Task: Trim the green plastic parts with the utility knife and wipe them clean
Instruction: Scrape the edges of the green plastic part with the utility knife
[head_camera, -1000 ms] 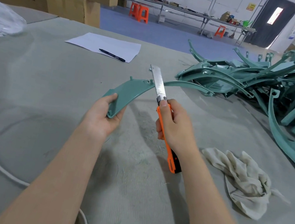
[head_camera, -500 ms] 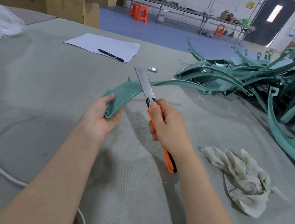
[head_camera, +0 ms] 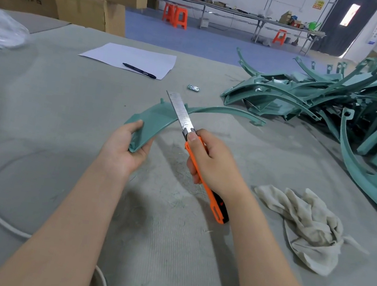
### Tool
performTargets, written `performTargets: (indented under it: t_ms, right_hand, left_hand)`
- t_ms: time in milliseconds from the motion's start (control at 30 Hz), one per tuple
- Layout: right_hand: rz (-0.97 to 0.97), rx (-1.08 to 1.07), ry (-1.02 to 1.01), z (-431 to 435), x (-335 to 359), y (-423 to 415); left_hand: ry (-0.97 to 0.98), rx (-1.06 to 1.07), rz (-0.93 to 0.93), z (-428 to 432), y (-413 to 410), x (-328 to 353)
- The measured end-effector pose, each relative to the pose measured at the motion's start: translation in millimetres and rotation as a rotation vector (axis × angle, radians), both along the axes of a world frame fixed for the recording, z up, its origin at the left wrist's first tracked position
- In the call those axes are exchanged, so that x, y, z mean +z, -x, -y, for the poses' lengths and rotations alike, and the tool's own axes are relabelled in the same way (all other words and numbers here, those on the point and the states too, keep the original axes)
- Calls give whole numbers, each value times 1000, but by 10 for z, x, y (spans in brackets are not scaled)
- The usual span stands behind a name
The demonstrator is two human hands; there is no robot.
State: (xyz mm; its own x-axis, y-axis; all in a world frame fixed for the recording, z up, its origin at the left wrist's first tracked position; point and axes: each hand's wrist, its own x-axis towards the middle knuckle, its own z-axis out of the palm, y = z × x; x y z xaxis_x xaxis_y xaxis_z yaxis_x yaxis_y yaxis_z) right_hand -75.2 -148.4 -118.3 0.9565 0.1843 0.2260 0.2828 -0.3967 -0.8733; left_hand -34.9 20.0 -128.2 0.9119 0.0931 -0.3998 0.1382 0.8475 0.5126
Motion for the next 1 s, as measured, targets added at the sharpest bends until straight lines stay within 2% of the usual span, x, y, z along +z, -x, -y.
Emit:
performTargets:
  t_ms: [300,467,600,833,1000]
  right_hand:
    - [-39,10,-34,27,10,-8]
    - [29,-194,-191,116,47,-54]
    - [45,-285,-180,169,13,-92]
    - [43,-227,-175,124,8,-65]
    - [25,-82,-23,-58,-38,-30]
  left_hand:
    - [-13,-2,20,21,0,-2]
    - [-1,-12,20,13,11,16]
    - [15,-21,15,23,14,27]
    - [48,-21,15,7,36,51]
    - [26,-26,13,33,18,44]
